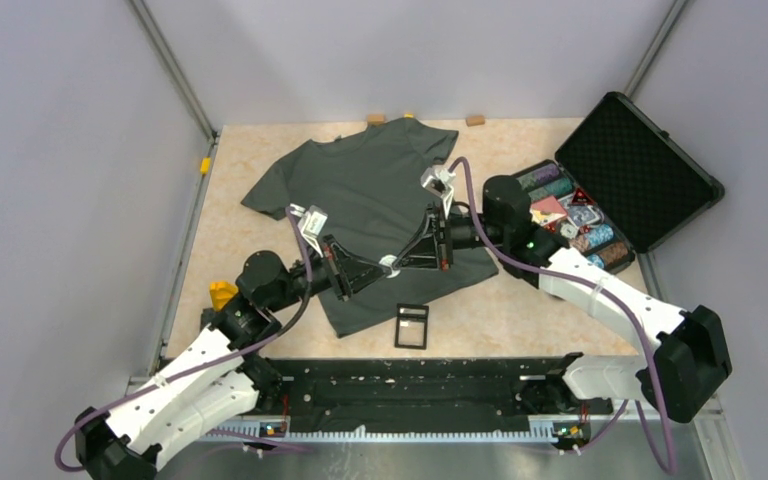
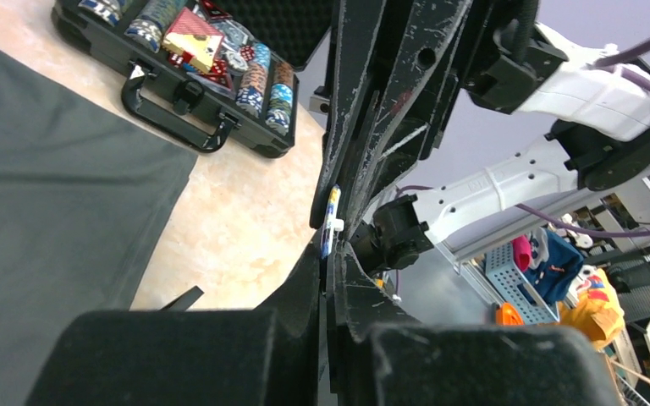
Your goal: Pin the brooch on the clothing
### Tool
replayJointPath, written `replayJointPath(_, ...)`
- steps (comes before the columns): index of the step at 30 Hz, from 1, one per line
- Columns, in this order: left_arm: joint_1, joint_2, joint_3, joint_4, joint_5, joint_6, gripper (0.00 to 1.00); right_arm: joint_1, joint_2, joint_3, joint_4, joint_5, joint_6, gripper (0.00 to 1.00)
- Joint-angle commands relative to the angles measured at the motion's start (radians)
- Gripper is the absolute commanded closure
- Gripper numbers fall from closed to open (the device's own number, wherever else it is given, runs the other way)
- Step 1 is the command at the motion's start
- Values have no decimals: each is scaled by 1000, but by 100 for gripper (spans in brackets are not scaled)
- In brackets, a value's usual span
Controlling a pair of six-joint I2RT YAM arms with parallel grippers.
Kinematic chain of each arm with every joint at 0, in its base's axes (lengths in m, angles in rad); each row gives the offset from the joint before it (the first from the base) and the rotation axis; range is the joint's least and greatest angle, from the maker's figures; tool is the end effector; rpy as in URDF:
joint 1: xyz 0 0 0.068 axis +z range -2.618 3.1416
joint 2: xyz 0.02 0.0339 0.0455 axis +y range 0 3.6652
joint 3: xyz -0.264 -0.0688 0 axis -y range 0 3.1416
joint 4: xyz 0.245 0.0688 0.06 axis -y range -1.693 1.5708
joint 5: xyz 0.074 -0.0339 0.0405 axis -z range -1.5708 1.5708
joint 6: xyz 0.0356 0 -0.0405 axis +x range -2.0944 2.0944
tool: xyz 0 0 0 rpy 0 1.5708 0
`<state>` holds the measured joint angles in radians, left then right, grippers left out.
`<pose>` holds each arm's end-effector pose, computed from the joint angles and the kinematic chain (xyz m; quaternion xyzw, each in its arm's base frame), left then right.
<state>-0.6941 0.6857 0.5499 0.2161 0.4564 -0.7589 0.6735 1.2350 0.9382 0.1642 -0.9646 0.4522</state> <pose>0.1223 -0.1222 0.3154 0.1448 0.6656 -0.5902 0.4332 0.1993 0.1964 0.3360 -0.3773 0.6288 0.6065 0.3073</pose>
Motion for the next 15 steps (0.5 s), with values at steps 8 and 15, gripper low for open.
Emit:
replayJointPath(8,-6,17,24,105,39,-20,100,123,69,110,-285,465,-234,100)
replayJointPath(15,-6,25,25,105,38,-20,100,152,80,115,-324,585,-269,100)
